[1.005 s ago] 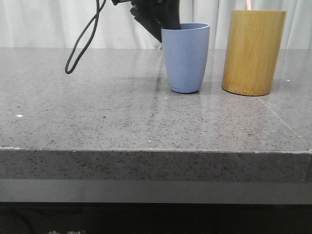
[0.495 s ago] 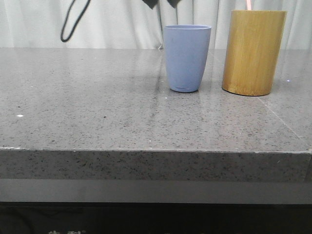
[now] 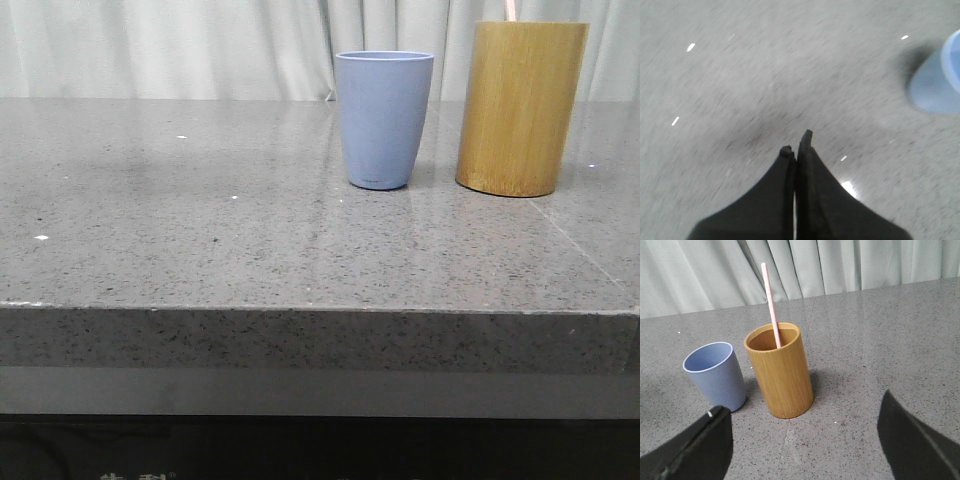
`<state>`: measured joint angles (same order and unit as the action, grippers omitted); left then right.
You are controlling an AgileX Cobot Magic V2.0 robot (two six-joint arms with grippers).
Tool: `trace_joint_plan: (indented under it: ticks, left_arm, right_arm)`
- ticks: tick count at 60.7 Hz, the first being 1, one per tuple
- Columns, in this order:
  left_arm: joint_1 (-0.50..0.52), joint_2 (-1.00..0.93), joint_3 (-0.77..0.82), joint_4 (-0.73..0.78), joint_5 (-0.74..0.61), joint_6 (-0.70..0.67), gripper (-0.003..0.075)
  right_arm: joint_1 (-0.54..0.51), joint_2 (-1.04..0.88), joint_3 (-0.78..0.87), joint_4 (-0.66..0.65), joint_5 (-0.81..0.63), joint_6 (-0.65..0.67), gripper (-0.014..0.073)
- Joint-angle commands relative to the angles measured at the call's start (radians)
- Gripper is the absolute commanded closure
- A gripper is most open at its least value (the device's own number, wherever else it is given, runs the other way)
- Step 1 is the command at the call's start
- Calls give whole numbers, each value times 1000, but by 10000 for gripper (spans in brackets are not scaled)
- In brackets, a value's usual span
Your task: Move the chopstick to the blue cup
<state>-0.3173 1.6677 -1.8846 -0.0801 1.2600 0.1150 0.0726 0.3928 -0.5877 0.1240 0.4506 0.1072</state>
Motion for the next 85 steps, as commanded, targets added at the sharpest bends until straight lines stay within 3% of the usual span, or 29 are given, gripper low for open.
trace_joint_plan:
  ticks: [1,15,32,47,67,85]
  left_arm:
    - [72,-128,89,-63,-71,-12,738]
    - [182,-384,474,-106,-285,-12,738]
    - [164,-737,905,-106,-548,-2,738]
    - [158,-1083,1193,-106,-736,26,738]
    - [158,-1369,1330,-104,-769,26,738]
    - [158,-1379,1330,-106,-769,26,738]
  right_arm:
    - [-6,13,-33,1,-71,-9,-10]
    - [-6,13,-33,1,-71,-9,-10]
    - [-6,13,-33,1,-71,-9,-10]
    - [-6,16,-33,5,-78,-9,-10]
    - [-6,240,-71,4,-255,-33,-10]
    - [-3,688,-391,6,-326,-99,-10]
